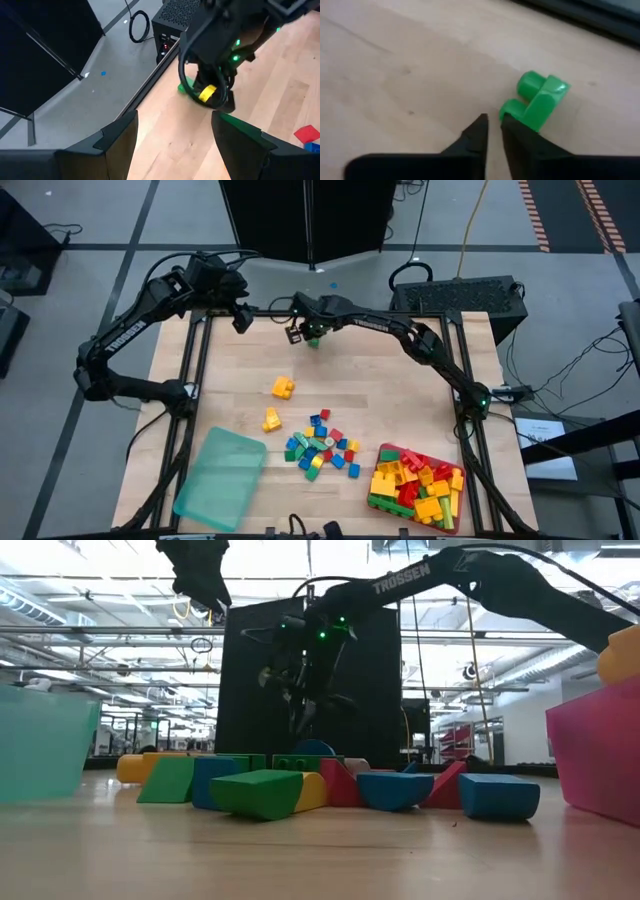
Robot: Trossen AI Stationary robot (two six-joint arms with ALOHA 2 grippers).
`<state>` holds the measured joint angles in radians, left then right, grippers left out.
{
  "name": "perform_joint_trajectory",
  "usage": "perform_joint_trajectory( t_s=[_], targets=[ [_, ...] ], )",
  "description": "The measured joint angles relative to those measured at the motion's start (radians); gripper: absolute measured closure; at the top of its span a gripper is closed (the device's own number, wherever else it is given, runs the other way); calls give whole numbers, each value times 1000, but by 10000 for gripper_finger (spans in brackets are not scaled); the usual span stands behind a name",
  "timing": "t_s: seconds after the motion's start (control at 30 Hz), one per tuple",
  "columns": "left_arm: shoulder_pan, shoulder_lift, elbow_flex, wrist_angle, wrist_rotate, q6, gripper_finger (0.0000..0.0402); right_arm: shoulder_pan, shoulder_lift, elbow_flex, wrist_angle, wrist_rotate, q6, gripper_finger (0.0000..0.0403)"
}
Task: Sort blocks by size
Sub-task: Put the 2-stud green game piece into the pink bin
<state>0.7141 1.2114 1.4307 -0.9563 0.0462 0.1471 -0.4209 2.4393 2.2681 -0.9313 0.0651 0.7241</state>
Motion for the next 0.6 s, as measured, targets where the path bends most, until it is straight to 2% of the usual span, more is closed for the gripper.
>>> perform_joint_trajectory(
  t_s=[0.1,0.27,0.37,0.47,0.6],
  targets=[
    [6,0,0,-1,-4,0,146,-6,-2,1,-12,-38,-1,303],
    [6,0,0,1,-5,1,146,-8,-1,0,-14,-17,37,194],
    [6,0,0,3,-5,11,146,-18,-1,1,-39,-12,53,143],
    [6,0,0,6,-6,18,146,-31,4,0,-71,8,76,121],
    [6,0,0,6,-6,19,146,-47,14,1,-60,-17,108,125]
  ],
)
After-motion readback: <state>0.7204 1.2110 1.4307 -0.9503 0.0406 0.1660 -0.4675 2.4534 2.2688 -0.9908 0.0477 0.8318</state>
